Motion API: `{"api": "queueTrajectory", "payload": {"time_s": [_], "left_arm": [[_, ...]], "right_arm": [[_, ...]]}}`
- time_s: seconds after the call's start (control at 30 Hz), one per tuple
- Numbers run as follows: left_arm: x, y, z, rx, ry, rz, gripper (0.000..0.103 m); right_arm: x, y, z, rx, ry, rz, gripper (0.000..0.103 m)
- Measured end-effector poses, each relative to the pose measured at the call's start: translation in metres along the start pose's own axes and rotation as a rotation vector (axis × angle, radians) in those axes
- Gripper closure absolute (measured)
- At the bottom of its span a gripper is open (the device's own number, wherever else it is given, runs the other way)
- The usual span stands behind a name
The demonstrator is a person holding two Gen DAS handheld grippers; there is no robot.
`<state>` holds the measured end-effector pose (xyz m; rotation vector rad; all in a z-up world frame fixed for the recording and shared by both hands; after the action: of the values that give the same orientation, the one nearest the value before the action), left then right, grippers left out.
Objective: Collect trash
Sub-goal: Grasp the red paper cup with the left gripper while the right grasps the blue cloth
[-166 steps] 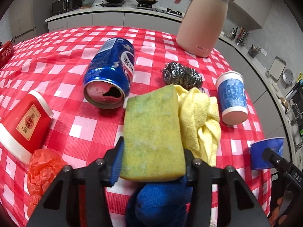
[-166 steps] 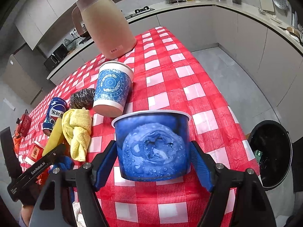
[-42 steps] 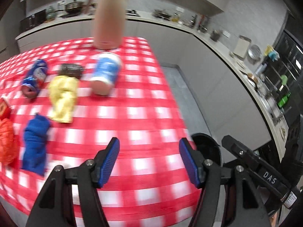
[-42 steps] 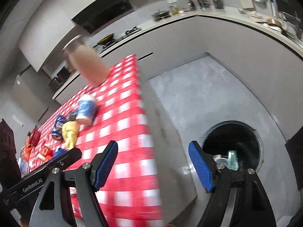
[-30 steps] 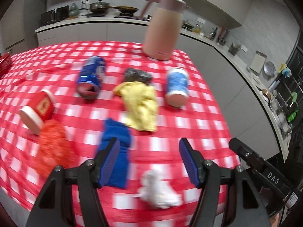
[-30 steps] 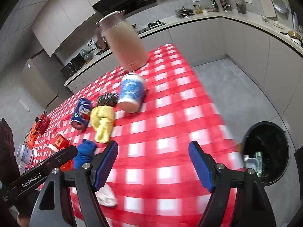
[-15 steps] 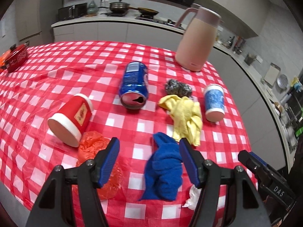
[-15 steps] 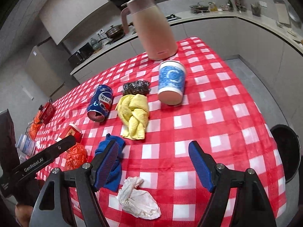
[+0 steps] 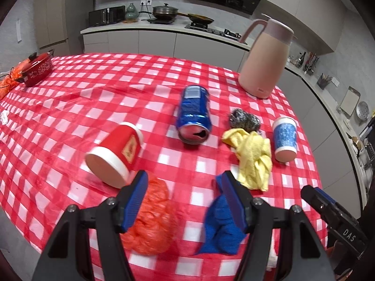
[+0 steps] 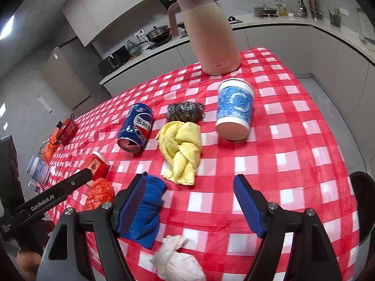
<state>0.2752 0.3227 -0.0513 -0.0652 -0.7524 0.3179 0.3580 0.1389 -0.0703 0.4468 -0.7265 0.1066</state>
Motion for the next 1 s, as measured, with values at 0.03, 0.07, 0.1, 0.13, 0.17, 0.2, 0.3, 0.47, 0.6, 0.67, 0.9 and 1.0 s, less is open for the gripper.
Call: {"api": "queueTrajectory", "payload": {"time_s": [0.03, 0.07, 0.1, 0.13, 0.17, 0.2, 0.3, 0.47, 0.6, 0.67, 0.9, 1.0], "left_arm": [[0.001, 0.004, -0.001, -0.003, 0.001, 0.000, 0.036], [0.002, 0.009, -0.002, -0.005, 0.001, -0.003, 0.036], [0.003, 0.016, -0.003, -0.007, 0.000, -0.009, 0.036], [0.005, 0.023, -0.005, -0.006, 0.001, -0.017, 0.036], [0.006, 0.027, -0.005, -0.004, 0.001, -0.022, 0.036], [0.007, 0.036, -0.007, 0.001, -0.002, -0.027, 0.036], [0.010, 0.058, -0.011, 0.007, -0.003, -0.025, 0.036], [0.017, 0.083, -0.025, 0.004, 0.006, -0.050, 0.036], [0.018, 0.091, -0.042, -0.010, 0.030, -0.062, 0.036], [0.017, 0.092, -0.049, -0.019, 0.039, -0.070, 0.036], [0.011, 0.088, -0.071, -0.058, 0.068, -0.097, 0.036], [0.009, 0.089, -0.078, -0.072, 0.082, -0.091, 0.036]], "right_arm": [[-0.001, 0.005, -0.002, -0.004, -0.001, 0.004, 0.024], [-0.002, 0.009, -0.003, -0.007, -0.004, 0.004, 0.024], [-0.003, 0.012, -0.005, -0.010, -0.006, 0.001, 0.024], [-0.005, 0.016, -0.008, -0.015, -0.007, -0.004, 0.024], [-0.007, 0.020, -0.010, -0.020, -0.007, -0.010, 0.024], [-0.011, 0.025, -0.014, -0.022, -0.005, -0.022, 0.024], [-0.023, 0.040, -0.028, -0.037, 0.017, -0.030, 0.024], [-0.039, 0.057, -0.045, -0.070, 0.040, -0.045, 0.024], [-0.049, 0.063, -0.056, -0.100, 0.059, -0.056, 0.024], [-0.054, 0.062, -0.060, -0.116, 0.065, -0.067, 0.024], [-0.063, 0.063, -0.069, -0.146, 0.076, -0.073, 0.024], [-0.064, 0.068, -0.076, -0.150, 0.087, -0.050, 0.024]]}}
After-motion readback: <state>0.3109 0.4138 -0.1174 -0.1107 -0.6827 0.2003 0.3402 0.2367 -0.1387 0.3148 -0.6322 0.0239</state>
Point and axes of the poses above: each gripper's, at about its wrist camera, not at the fingertips, and z roughly against the way its jaws point, y to its left, x to its top, the point moved 6 cm from there along -z, roughly the way its jaws point, and after that the axes turned 5 degrees about -y, right-handed, at the moved point
